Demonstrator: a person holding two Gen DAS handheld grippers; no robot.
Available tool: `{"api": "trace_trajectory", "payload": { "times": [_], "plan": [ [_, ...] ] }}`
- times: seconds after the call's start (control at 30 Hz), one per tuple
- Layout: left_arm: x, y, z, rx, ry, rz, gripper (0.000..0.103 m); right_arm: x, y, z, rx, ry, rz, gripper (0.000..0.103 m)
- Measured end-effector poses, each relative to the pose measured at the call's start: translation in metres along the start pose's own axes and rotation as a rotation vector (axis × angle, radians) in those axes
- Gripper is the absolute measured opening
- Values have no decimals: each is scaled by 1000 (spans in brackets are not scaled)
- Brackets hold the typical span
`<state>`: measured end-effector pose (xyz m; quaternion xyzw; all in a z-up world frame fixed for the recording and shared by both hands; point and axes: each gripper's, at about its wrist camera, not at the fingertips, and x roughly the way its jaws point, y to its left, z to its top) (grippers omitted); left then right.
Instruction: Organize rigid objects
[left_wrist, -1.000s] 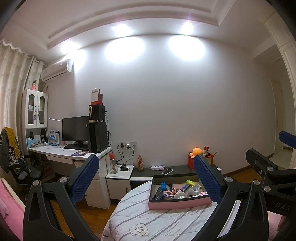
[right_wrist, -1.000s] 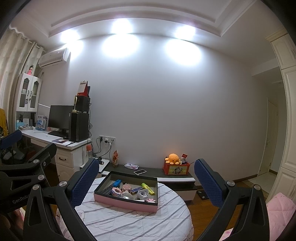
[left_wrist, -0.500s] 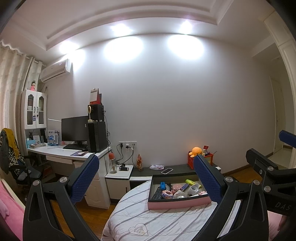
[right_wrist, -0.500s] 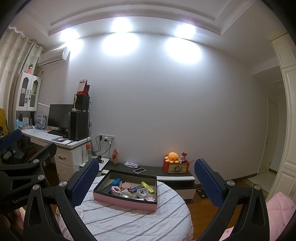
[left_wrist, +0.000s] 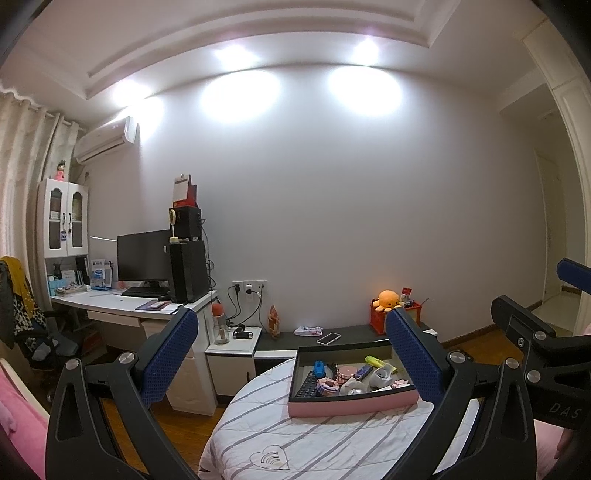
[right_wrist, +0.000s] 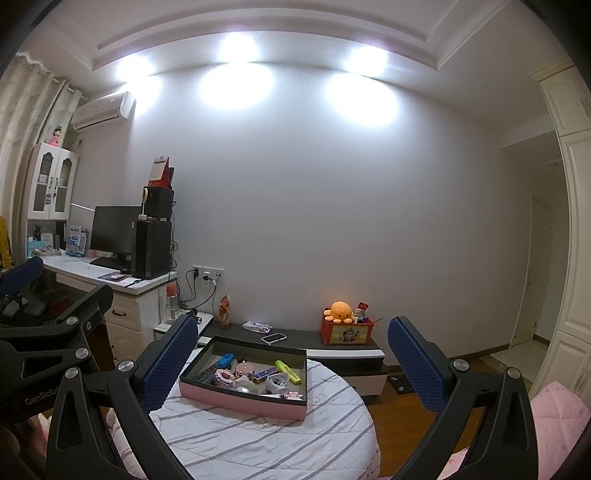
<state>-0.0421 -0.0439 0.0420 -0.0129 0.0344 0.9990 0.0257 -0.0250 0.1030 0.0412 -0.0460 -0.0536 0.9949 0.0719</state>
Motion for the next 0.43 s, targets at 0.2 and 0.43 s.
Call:
{"api": "trace_trajectory", "payload": {
  "times": [0.2, 0.43],
  "plan": [
    [3, -4, 0, 2, 15, -2, 103, 5, -5, -3, 11, 9, 5, 103],
    [14, -11, -2, 13, 41, -8, 103, 16, -11, -7, 33, 29, 15, 103]
  ]
}}
